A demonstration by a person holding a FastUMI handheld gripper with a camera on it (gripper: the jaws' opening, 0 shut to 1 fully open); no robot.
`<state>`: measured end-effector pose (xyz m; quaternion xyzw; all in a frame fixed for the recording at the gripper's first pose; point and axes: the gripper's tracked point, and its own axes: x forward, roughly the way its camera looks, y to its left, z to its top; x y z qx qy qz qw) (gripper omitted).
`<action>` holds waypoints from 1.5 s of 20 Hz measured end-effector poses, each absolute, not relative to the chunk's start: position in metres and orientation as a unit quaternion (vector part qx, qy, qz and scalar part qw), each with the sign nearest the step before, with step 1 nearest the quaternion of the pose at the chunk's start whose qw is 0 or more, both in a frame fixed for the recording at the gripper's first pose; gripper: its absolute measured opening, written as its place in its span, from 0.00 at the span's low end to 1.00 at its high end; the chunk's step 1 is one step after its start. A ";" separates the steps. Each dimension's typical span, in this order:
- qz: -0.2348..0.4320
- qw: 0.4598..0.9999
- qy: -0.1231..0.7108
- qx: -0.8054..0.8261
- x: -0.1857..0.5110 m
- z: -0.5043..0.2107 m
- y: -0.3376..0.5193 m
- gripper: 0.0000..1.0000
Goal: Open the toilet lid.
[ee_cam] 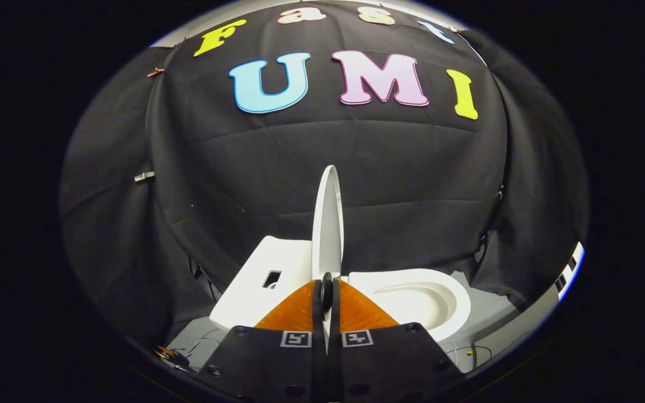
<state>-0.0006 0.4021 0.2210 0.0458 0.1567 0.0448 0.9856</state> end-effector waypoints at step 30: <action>0.054 0.987 0.152 -0.023 0.001 0.207 0.488 0.84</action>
